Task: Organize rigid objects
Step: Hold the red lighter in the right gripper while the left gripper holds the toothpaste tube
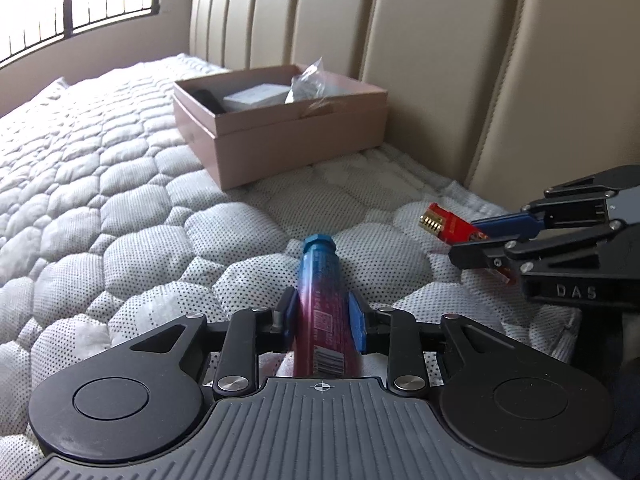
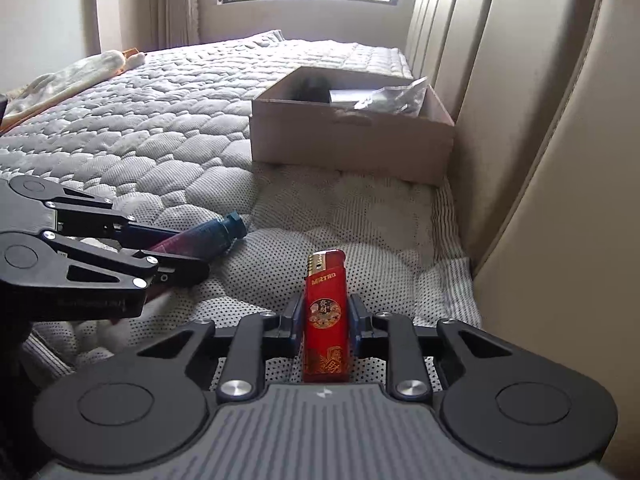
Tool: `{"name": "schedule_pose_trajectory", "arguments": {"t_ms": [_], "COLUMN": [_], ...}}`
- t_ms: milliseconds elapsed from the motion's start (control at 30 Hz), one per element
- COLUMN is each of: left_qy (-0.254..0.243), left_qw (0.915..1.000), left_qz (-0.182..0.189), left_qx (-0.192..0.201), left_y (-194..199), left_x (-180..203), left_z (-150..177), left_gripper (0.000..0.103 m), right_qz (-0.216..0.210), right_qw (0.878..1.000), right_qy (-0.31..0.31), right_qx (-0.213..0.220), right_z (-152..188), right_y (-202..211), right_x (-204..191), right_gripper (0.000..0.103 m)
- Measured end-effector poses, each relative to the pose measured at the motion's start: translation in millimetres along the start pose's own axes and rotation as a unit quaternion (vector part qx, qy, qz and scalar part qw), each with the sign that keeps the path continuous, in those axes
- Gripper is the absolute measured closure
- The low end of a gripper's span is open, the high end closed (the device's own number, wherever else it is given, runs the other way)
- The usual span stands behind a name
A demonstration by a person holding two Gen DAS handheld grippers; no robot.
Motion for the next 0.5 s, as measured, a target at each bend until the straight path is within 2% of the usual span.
{"name": "schedule_pose_trajectory", "arguments": {"t_ms": [100, 233, 400, 500], "left_qy": [-0.006, -0.020, -0.014, 0.005], "left_qw": [0.9999, 0.9993, 0.9990, 0.9986], "left_qz": [0.013, 0.024, 0.038, 0.040], "left_qx": [0.007, 0.018, -0.018, -0.032], "left_y": [5.8, 5.9, -10.3, -19.4], "left_x": [2.1, 4.6, -1.3, -5.8], "left_z": [-8.0, -25.0, -24.6, -18.7], "left_gripper": [0.083, 0.084, 0.084, 0.082], "right_qz": [-0.006, -0.004, 0.014, 0.022], "right_qw": [1.000, 0.999, 0.998, 0.997], "right_qy": [-0.009, -0.022, -0.034, -0.035], "right_qx": [0.012, 0.037, 0.058, 0.059], "right_z": [-8.0, -27.5, -49.8, -51.2], "right_y": [8.0, 17.9, 20.0, 15.7], "right_x": [2.9, 12.3, 26.5, 29.9], "right_gripper": [0.081, 0.081, 0.081, 0.081]}}
Point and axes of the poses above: each gripper's, at about its wrist camera, not at the fingertips, and y roughly against the way its jaws point, x to its right, z to its underside, the point moved 9 cm from there along -y, roughly the way its jaws point, and after that the axes turned 12 degrees about y, right-handed, at the moved point
